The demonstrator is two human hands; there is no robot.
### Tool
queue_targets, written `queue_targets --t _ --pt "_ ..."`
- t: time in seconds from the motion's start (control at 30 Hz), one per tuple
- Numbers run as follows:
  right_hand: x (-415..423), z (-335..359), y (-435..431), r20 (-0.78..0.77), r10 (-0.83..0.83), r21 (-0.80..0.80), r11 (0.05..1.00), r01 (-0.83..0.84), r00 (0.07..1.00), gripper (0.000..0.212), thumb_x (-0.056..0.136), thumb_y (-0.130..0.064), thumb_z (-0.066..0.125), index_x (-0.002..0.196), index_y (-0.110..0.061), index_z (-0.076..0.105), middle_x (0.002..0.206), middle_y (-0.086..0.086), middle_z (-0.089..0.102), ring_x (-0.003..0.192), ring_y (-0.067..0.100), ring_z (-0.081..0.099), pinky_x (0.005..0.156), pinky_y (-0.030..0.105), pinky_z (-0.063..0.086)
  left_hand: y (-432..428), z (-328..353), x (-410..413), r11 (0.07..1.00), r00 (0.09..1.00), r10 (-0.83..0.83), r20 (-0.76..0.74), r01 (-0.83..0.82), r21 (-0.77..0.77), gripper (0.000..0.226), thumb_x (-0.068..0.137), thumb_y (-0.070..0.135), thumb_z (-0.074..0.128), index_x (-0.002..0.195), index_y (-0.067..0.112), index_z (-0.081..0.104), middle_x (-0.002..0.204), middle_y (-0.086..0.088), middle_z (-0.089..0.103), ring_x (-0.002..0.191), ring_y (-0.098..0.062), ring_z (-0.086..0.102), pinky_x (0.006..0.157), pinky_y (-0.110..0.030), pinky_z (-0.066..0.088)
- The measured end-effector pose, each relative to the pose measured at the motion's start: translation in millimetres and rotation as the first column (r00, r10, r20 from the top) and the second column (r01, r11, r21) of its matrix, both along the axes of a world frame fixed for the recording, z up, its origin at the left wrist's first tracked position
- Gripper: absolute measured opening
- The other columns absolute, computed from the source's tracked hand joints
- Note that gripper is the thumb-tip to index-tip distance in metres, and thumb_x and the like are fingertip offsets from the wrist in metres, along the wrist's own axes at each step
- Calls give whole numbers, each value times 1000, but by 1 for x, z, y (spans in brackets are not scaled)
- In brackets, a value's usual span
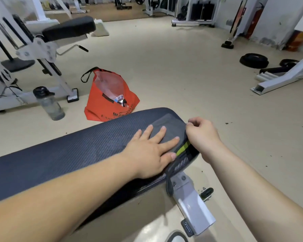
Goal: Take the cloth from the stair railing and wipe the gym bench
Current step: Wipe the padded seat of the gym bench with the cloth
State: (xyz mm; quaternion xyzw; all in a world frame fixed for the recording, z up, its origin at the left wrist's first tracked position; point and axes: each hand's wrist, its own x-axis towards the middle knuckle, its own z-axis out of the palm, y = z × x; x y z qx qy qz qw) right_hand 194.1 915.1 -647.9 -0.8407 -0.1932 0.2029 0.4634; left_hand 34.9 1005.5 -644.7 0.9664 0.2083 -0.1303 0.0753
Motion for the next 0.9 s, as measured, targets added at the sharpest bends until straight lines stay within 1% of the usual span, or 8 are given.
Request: queue_targets --t 0.1,0.23,0.4,0.47,0.53,0.63,0.73,0.9 --pt "1 -1 1 16 -8 16 1000 8 1000 33 99 -28 52 127 -19 66 124 2 69 115 23 61 101 34 47 40 -2 24 992 992 124 -13 -123 30 58 101 65 13 156 54 -1 172 4 -7 157 -33 -8 126 -53 2" --pt "2 1 3 19 -50 8 999 50 999 48 100 -44 45 135 -14 61 137 9 65 125 29 59 108 44 46 43 -11 57 943 943 332 0 -331 28 67 95 71 13 158 50 0 172 -1 -7 156 -42 -8 124 -59 0" --pt "2 13 4 128 -57 -22 998 60 990 62 94 -56 32 139 -20 56 143 6 59 134 30 51 110 50 43 -26 -11 50 991 989 130 73 -131 8 67 94 70 19 157 50 8 172 0 -4 155 -43 -10 123 -59 -3" --pt "0 16 4 186 -32 -61 997 44 982 50 95 -55 30 116 -26 64 130 5 65 126 31 55 104 50 46 -48 -12 31 999 995 1 96 -5 39 62 97 65 22 157 49 12 172 0 -3 155 -41 -11 123 -59 -3" --pt "-1 15 5 226 2 -102 995 22 974 41 98 -51 30 80 -25 55 100 5 67 103 33 59 87 45 49 -54 -13 15 995 993 -72 94 64 82 59 100 62 23 157 49 12 172 2 -2 156 -37 -9 125 -56 -1" --pt "-7 18 6 250 29 -100 995 -3 968 46 103 -42 35 63 -20 41 69 0 51 80 31 51 68 38 38 -27 -9 2 997 989 -52 136 44 58 57 100 64 22 156 53 15 172 7 5 158 -28 1 127 -50 7" --pt "-17 19 10 292 117 -101 991 -91 949 44 103 -39 40 70 -14 53 69 4 59 82 34 58 70 39 44 20 -6 -7 994 990 87 114 -94 52 58 100 64 25 156 52 16 172 8 9 158 -25 7 127 -47 13" --pt "-40 21 20 308 321 -146 946 -289 896 29 100 -38 49 104 -22 72 92 5 75 99 25 67 87 34 50 87 -6 -69 910 913 408 27 -409 62 63 101 63 17 160 43 7 172 -1 6 157 -32 7 127 -45 10"
